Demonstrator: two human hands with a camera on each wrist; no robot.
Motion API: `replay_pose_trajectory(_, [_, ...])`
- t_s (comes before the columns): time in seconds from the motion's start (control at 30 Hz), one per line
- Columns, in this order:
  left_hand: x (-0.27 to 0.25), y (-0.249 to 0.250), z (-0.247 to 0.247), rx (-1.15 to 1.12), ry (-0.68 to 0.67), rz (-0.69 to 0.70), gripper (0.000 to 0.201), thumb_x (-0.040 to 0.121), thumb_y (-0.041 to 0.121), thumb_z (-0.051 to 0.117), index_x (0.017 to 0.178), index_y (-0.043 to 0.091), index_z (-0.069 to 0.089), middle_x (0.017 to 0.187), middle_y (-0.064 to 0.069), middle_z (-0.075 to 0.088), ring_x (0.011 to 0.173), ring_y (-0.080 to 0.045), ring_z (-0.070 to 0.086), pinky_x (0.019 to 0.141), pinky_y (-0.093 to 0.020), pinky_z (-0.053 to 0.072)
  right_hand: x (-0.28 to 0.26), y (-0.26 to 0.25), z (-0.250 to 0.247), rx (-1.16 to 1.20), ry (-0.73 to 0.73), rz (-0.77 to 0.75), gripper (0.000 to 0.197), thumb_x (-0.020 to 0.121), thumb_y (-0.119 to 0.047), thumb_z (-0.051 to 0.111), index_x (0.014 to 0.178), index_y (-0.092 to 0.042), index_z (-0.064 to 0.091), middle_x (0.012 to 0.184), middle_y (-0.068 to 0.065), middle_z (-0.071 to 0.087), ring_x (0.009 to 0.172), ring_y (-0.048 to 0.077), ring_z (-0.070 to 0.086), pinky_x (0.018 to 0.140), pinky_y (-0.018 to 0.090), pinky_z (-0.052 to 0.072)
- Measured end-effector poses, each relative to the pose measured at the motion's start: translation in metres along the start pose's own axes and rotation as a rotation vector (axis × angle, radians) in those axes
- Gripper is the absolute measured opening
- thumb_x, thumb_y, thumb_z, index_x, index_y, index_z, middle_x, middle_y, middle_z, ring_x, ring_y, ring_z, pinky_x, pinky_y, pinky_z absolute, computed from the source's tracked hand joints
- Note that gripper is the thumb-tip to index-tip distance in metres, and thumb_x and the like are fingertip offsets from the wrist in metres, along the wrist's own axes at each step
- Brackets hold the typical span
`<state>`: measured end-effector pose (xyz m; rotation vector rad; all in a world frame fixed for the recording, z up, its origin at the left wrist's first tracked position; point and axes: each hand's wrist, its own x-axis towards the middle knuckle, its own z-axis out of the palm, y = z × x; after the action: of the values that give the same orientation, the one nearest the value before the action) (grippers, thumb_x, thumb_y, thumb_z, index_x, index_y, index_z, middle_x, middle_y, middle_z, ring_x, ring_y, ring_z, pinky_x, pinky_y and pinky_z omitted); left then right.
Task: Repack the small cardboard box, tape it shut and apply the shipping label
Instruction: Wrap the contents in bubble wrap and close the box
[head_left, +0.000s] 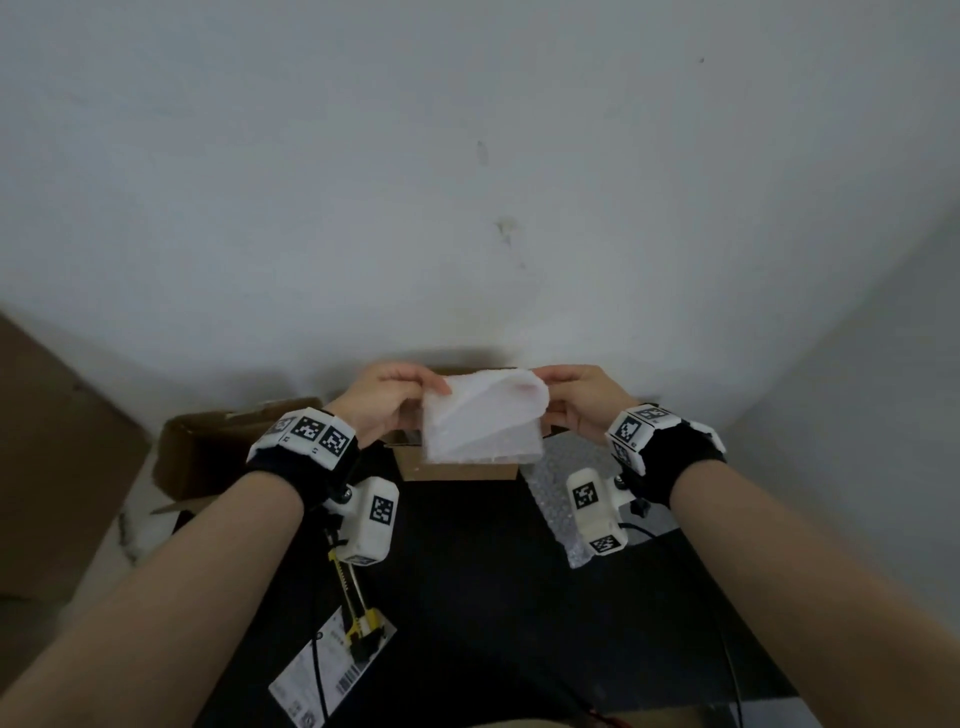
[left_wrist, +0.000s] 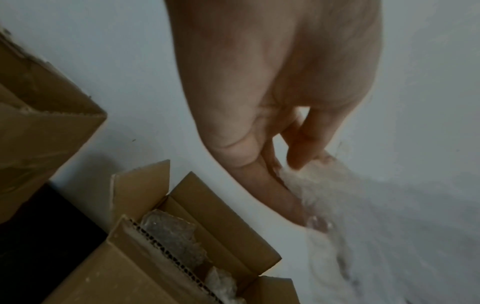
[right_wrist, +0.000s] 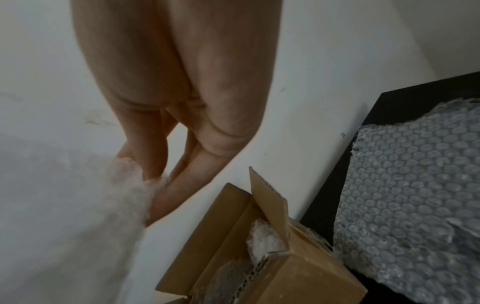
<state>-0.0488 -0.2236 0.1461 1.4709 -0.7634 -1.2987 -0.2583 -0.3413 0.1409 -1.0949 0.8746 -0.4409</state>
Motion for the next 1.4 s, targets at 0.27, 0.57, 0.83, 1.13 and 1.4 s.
replay_pose_trajectory(0.27, [0.006, -0.004, -0.004, 0.102, 0.235, 0.053, 0.013, 0.079, -0.001, 0.069, 0.08, 0.011, 0.071, 0.092, -0.004, 0.066, 0.088, -0.017, 0.064, 0.077, -0.025, 0.057, 0.013, -0.004, 0.004, -0.043, -0.194, 0.315, 0.061, 0.085, -0.062, 0.046, 0.124, -0.016, 0.052, 0.119, 0.013, 0.063, 0.112, 0.033, 0.059, 0.096, 0.049, 0.046])
replay_pose_trajectory(0.57, [0.01, -0.016, -0.009, 0.143, 0.347, 0.144, 0.02, 0.076, -0.003, 0.072, 0.077, 0.016, 0.066, 0.096, -0.009, 0.06, 0.09, -0.024, 0.061, 0.077, -0.036, 0.057, 0.029, 0.0, 0.026, -0.047, 0.056, 0.146, 0.03, 0.084, -0.003, 0.065, 0.113, -0.001, 0.056, 0.115, 0.017, 0.063, 0.105, 0.031, 0.062, 0.094, 0.045, 0.051])
replay_pose_trajectory(0.83, [0.012, -0.044, -0.006, 0.348, 0.401, 0.17, 0.023, 0.084, 0.007, 0.065, 0.101, 0.013, 0.051, 0.104, -0.005, 0.058, 0.1, -0.02, 0.058, 0.082, -0.024, 0.048, 0.031, -0.004, 0.031, -0.148, 0.264, -0.18, 0.02, 0.083, 0.002, 0.064, 0.102, -0.002, 0.061, 0.108, 0.018, 0.065, 0.097, 0.029, 0.065, 0.085, 0.041, 0.056])
replay_pose_trajectory(1.13, [0.005, -0.083, -0.016, 0.973, 0.337, 0.143, 0.047, 0.082, 0.036, 0.067, 0.122, 0.022, 0.046, 0.122, 0.001, 0.056, 0.119, -0.02, 0.049, 0.115, -0.042, 0.018, 0.029, 0.013, 0.058, -0.816, 0.217, -0.543, 0.021, 0.078, -0.004, 0.066, 0.098, -0.01, 0.069, 0.095, 0.006, 0.068, 0.084, 0.015, 0.06, 0.076, 0.021, 0.048])
replay_pose_trajectory(1.4, [-0.004, -0.103, -0.02, 1.064, 0.307, 0.096, 0.067, 0.075, 0.047, 0.071, 0.128, 0.02, 0.041, 0.134, -0.001, 0.045, 0.131, -0.019, 0.038, 0.117, -0.039, 0.012, 0.042, 0.051, 0.089, -1.396, 0.068, -0.731, 0.025, 0.061, 0.003, 0.075, 0.083, -0.002, 0.065, 0.087, 0.014, 0.063, 0.078, 0.032, 0.063, 0.054, 0.034, 0.053])
